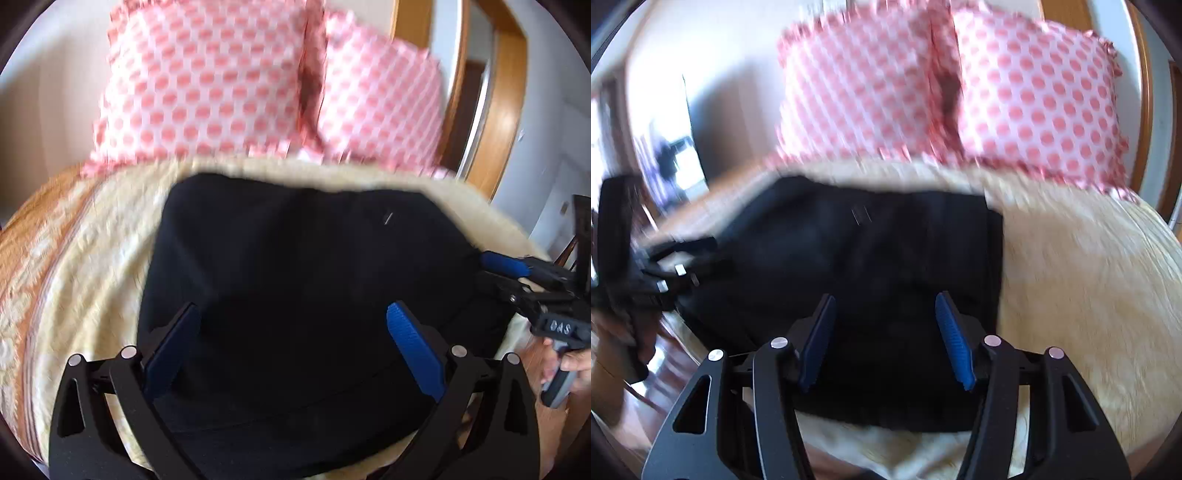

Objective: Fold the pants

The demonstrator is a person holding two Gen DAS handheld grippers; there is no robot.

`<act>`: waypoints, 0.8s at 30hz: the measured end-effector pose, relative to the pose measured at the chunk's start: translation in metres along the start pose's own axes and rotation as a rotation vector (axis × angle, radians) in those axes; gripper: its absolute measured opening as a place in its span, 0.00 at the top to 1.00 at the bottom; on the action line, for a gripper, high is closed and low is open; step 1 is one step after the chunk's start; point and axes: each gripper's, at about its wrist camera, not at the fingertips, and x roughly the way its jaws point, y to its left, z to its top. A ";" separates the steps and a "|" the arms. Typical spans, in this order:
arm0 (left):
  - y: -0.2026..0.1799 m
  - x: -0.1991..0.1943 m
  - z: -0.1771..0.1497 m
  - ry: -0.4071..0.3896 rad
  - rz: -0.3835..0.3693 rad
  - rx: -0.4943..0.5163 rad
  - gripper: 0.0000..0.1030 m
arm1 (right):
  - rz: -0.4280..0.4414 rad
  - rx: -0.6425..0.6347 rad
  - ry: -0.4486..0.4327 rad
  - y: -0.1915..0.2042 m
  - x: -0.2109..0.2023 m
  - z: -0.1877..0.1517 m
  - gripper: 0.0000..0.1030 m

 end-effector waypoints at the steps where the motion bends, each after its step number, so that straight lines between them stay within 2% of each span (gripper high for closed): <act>1: -0.005 0.003 -0.004 -0.012 0.047 0.045 0.02 | 0.016 0.013 -0.012 -0.003 0.002 -0.004 0.43; 3: -0.013 0.005 -0.006 -0.011 0.090 0.094 0.02 | 0.060 0.070 -0.011 -0.011 -0.002 0.000 0.43; 4: -0.012 0.002 -0.006 -0.015 0.087 0.080 0.02 | 0.087 0.104 -0.024 -0.017 -0.007 0.005 0.43; 6: -0.005 -0.007 -0.005 -0.030 0.041 0.037 0.02 | 0.128 0.171 -0.087 -0.032 -0.020 0.016 0.43; 8: 0.005 -0.019 -0.005 -0.062 0.007 -0.014 0.02 | 0.148 0.285 -0.110 -0.060 -0.024 0.032 0.42; 10: 0.014 -0.027 -0.004 -0.078 -0.002 -0.055 0.02 | 0.173 0.383 -0.089 -0.087 -0.014 0.042 0.42; 12: 0.022 -0.032 -0.003 -0.085 -0.002 -0.088 0.02 | 0.167 0.474 -0.026 -0.115 0.010 0.049 0.42; 15: 0.027 -0.033 -0.003 -0.078 0.005 -0.101 0.02 | 0.215 0.554 0.063 -0.135 0.042 0.051 0.42; 20: 0.031 -0.032 -0.008 -0.055 0.031 -0.096 0.02 | 0.213 0.539 0.120 -0.133 0.066 0.052 0.42; 24: 0.035 -0.028 -0.009 -0.041 0.022 -0.112 0.02 | 0.215 0.493 0.127 -0.122 0.071 0.049 0.50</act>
